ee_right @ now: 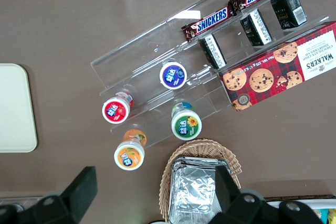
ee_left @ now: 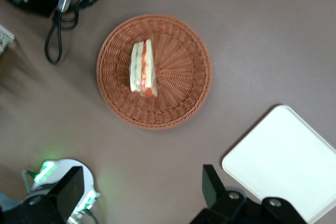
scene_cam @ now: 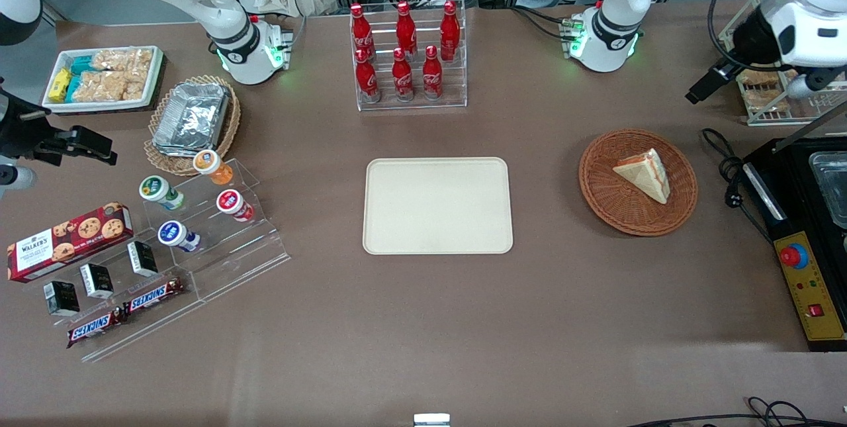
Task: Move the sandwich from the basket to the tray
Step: 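Move the open left gripper over the wrapped sandwich in the wicker basket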
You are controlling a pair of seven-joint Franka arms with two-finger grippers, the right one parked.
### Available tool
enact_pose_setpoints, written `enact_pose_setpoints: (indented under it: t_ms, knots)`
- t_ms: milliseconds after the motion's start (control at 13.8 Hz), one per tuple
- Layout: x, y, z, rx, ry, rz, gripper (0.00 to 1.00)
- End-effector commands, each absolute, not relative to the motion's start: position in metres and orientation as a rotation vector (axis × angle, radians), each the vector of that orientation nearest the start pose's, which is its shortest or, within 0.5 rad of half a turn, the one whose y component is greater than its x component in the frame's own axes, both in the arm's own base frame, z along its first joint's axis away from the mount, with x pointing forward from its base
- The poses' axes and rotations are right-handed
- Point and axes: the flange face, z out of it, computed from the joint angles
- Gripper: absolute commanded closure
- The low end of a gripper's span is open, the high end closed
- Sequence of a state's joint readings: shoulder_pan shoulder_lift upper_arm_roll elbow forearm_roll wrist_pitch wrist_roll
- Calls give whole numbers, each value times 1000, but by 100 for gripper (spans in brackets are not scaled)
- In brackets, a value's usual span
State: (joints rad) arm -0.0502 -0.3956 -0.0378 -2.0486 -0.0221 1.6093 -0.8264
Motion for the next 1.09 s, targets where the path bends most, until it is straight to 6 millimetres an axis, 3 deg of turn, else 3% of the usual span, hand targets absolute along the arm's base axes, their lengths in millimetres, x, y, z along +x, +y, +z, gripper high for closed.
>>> enact_pose_setpoints:
  t_ms: [0, 145, 290, 508, 726, 871, 1016]
  knots:
    - [405, -48, 575, -2822, -1248, -2, 0]
    - [407, -47, 573, -2810, -1278, -10, 0]
    - [409, -46, 556, -2805, -1281, -4, 0]
    - [428, -43, 478, -2690, -1339, 43, 0]
    - [418, -40, 407, -2693, -1322, 53, 0]
    - [416, -26, 369, -2701, -1366, 19, 0]
    - [426, -27, 341, -2708, -1364, 31, 0]
